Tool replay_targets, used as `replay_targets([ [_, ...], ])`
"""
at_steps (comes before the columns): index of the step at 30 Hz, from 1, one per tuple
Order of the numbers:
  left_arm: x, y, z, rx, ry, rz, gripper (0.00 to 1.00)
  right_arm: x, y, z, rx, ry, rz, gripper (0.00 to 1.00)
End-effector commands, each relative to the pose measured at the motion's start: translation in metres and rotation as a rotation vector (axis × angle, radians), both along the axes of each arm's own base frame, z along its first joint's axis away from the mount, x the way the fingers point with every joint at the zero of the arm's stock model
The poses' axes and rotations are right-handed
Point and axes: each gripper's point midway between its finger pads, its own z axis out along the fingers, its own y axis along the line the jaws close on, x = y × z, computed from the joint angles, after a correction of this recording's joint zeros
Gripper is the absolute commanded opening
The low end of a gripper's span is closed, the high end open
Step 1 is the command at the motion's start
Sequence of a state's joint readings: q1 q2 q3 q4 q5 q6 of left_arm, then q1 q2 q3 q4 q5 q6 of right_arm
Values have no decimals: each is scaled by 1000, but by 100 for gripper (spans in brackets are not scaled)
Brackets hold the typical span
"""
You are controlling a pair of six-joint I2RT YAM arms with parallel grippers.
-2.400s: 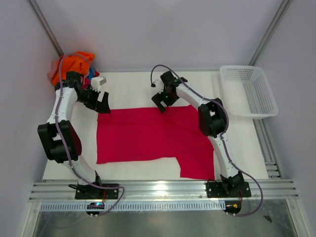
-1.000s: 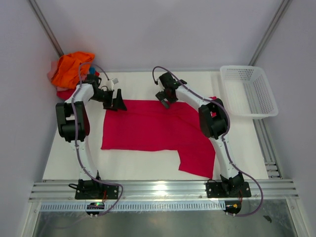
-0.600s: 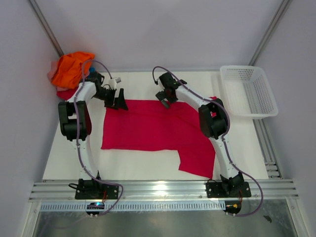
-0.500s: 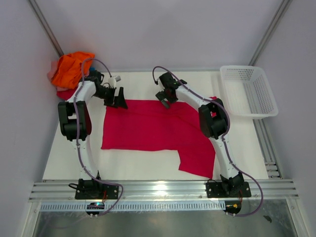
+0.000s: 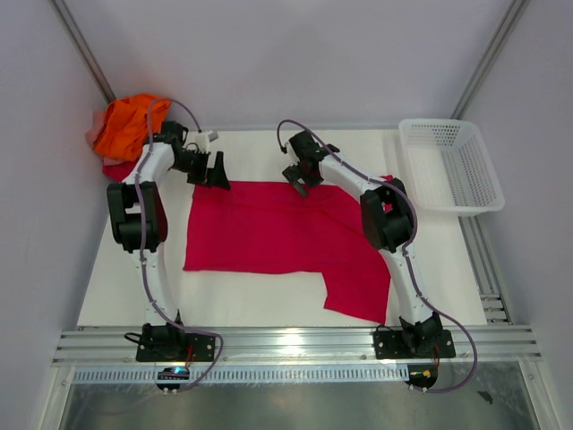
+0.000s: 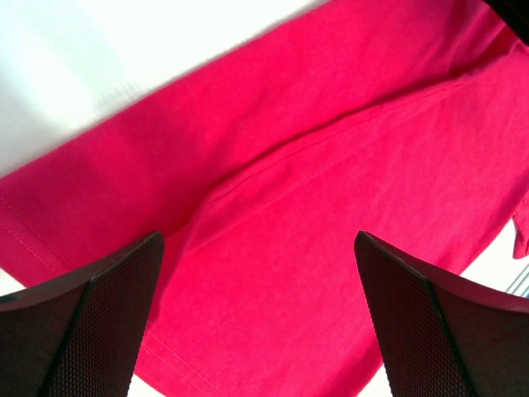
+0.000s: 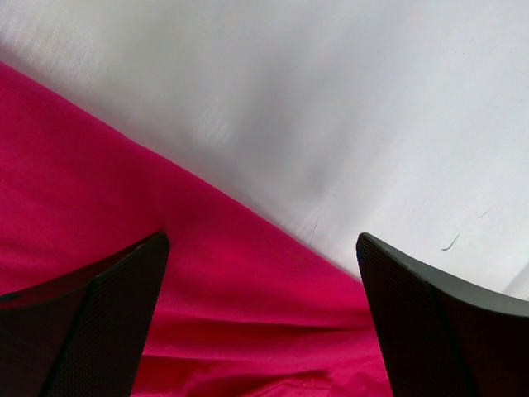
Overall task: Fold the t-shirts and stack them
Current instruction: Fold the flattened tshirt in 1/3 of the way
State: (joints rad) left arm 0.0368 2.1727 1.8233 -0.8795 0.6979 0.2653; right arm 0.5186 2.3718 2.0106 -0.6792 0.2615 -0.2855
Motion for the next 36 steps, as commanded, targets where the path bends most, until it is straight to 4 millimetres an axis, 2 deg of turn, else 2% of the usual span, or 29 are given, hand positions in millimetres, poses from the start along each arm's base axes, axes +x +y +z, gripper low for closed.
replay_targets([
  [1, 7, 0, -9, 9, 7, -1, 99, -10, -7, -24, -25, 65, -4, 99],
  [6, -9, -1, -26, 43, 68, -32, 99, -10, -7, -23, -25, 66, -2, 99],
  [10, -19, -1, -31, 58, 82, -60, 99, -11, -6, -24, -19, 72, -1, 99],
  [15, -38, -5, -19, 38, 107, -140, 99, -11, -8, -26, -28, 75, -2, 99],
  [16, -49, -5, -16, 34, 148, -155, 99, -11, -7, -25, -27, 73, -2, 99],
  [18, -56, -5, -9, 32, 148, -209, 99, -10, -8, -26, -33, 73, -1, 99],
  [20, -76, -6, 1, 11, 226, -251, 99, -10, -9, -24, -33, 73, -3, 99],
  [22, -88, -3, 5, 18, 241, -323, 99, -11, -9, -23, -37, 73, -1, 100],
  [23, -100, 1, 7, 31, 289, -344, 99, -10, -9, -20, -36, 68, -2, 99],
  [26, -114, 9, 8, 67, 301, -396, 99, -10, -10, -15, -37, 59, -3, 99],
  [29, -114, 8, 9, 67, 274, -394, 99, -9, -10, -11, -39, 51, -1, 99],
  [32, -99, 1, 12, 41, 231, -345, 99, -8, -10, -7, -36, 43, -2, 99],
  [35, -69, -5, 8, 25, 179, -244, 99, -6, -10, -1, -35, 30, -5, 99],
  [36, -53, -9, 8, 9, 125, -218, 99, -5, -10, 5, -33, 18, -6, 99],
])
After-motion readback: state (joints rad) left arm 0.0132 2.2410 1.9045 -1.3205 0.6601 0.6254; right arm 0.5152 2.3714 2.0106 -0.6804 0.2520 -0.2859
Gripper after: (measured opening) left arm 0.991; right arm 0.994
